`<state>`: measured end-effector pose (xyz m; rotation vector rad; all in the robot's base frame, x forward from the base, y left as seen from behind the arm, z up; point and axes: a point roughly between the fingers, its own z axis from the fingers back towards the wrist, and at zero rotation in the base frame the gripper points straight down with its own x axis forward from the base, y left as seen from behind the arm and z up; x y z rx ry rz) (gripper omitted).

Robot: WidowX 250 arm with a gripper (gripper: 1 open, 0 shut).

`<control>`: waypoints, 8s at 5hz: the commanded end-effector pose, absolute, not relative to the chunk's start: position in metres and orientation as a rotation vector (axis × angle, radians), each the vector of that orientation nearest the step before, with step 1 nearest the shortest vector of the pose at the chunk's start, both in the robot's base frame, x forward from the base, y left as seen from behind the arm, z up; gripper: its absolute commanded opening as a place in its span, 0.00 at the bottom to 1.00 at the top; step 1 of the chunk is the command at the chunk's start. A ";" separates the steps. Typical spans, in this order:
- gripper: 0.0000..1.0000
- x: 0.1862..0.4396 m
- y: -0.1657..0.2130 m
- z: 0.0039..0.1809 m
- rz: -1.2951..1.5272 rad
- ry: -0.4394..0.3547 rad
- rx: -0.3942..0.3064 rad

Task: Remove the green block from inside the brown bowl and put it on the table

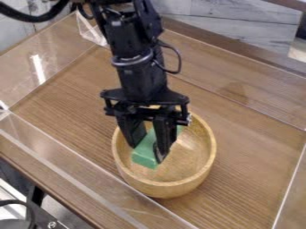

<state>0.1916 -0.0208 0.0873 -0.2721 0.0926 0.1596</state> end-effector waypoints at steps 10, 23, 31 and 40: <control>0.00 0.199 0.017 0.136 0.074 -0.025 -0.322; 0.00 0.215 0.043 0.091 0.014 -0.051 -0.334; 0.00 0.220 0.050 0.087 0.015 -0.040 -0.358; 0.00 0.220 0.055 0.091 0.004 -0.008 -0.394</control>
